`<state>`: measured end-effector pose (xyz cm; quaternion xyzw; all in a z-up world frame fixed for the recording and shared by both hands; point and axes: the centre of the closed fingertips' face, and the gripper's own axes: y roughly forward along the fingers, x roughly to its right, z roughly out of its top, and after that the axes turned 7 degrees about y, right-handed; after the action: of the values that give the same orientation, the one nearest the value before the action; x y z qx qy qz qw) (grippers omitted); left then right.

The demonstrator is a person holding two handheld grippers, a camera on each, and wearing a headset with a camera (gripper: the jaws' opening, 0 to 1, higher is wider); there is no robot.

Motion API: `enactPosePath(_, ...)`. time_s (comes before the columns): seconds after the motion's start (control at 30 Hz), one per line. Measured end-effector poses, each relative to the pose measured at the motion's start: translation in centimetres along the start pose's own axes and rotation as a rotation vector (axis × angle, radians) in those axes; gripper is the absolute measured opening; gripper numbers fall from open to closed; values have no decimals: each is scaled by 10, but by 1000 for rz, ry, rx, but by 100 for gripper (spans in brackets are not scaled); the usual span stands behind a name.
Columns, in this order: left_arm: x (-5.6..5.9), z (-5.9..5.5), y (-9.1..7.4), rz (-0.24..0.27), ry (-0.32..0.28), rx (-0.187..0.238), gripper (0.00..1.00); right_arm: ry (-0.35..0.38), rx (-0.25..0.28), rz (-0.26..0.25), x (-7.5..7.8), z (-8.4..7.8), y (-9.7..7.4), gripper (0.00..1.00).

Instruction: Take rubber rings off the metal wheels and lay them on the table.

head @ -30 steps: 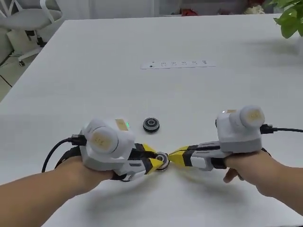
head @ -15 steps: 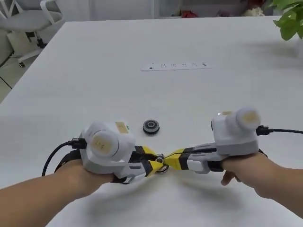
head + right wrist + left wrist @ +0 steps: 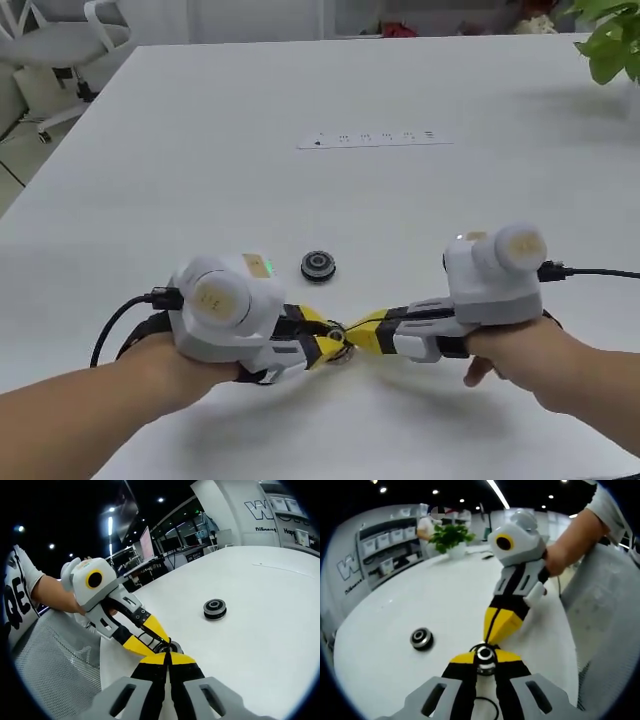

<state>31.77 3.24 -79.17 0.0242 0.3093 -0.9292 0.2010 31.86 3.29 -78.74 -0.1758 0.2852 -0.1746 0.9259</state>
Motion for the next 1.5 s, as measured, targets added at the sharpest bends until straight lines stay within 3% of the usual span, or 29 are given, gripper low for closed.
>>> enactPosePath(0.4,0,4,-3,-11,35,12,21,18,22,6,-1,5,-2,0)
enactPosePath(0.6,8,10,-7,-39,43,33,32,27,37,11,-3,10,-3,0)
enactPosePath(1.03,5,21,-28,-42,5,96,40,41,52,13,-4,15,-7,0)
enactPosePath(1.5,0,26,-44,-26,-37,139,56,48,58,39,-17,20,-4,0)
